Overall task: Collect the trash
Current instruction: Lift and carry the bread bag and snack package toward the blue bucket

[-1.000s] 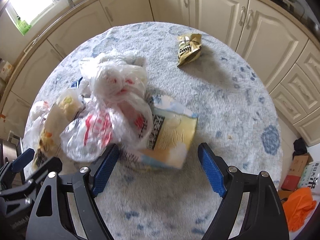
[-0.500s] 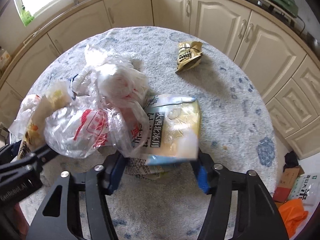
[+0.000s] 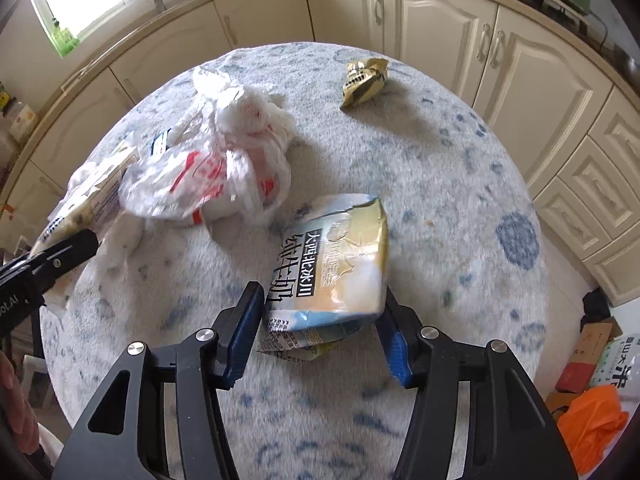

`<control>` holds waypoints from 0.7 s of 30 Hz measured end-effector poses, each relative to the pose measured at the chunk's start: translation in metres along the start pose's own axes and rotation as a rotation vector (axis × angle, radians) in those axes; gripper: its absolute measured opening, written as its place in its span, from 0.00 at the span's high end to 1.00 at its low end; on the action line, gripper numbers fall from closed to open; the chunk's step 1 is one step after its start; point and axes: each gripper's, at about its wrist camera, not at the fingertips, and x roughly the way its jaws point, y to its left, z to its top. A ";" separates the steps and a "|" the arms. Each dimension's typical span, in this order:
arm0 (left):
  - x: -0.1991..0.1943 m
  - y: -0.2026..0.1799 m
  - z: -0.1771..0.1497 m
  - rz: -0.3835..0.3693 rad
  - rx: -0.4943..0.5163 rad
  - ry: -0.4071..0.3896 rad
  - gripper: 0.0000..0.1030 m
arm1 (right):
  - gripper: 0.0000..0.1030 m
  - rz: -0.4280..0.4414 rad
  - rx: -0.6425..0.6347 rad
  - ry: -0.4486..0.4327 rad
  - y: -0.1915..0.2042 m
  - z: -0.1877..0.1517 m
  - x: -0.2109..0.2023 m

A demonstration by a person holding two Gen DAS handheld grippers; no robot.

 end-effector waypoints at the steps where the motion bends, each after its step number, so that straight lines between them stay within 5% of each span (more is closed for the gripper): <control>1: -0.007 0.000 -0.007 -0.003 0.002 -0.007 0.72 | 0.48 0.009 -0.003 0.004 0.001 -0.007 -0.004; 5: -0.044 -0.003 -0.041 -0.003 0.003 -0.009 0.73 | 0.65 0.059 -0.011 0.025 0.005 -0.032 -0.017; 18: -0.099 0.012 -0.133 -0.001 -0.049 0.055 0.70 | 0.66 0.072 -0.072 0.022 0.017 -0.099 -0.049; 21: -0.094 0.017 -0.130 0.015 -0.071 0.075 0.55 | 0.60 0.041 -0.055 0.027 0.014 -0.097 -0.047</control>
